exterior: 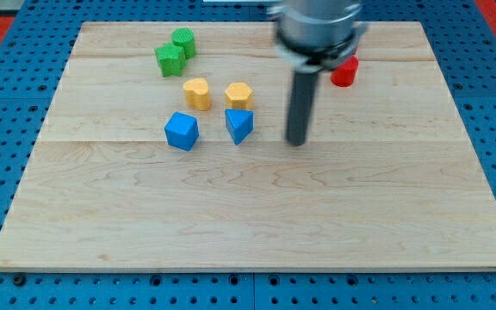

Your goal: Push both the blue blocks towards the right side

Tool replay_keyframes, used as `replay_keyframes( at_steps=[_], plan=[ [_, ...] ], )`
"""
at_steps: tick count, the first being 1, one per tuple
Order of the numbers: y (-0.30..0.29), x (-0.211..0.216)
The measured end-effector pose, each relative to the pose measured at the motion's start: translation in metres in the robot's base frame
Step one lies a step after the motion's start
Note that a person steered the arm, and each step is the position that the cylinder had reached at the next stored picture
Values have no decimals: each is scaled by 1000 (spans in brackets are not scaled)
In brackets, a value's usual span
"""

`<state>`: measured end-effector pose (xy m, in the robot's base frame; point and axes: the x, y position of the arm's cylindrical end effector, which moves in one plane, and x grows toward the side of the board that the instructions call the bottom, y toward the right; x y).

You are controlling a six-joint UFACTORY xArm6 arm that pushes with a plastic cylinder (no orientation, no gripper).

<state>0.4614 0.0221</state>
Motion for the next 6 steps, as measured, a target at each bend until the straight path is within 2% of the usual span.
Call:
replay_keyframes(
  at_steps=[1,2,3,4,6],
  plan=[
    [-105,18],
    [-177,1],
    [-163,-26],
    [-135,-34],
    [-27,-43]
  ],
)
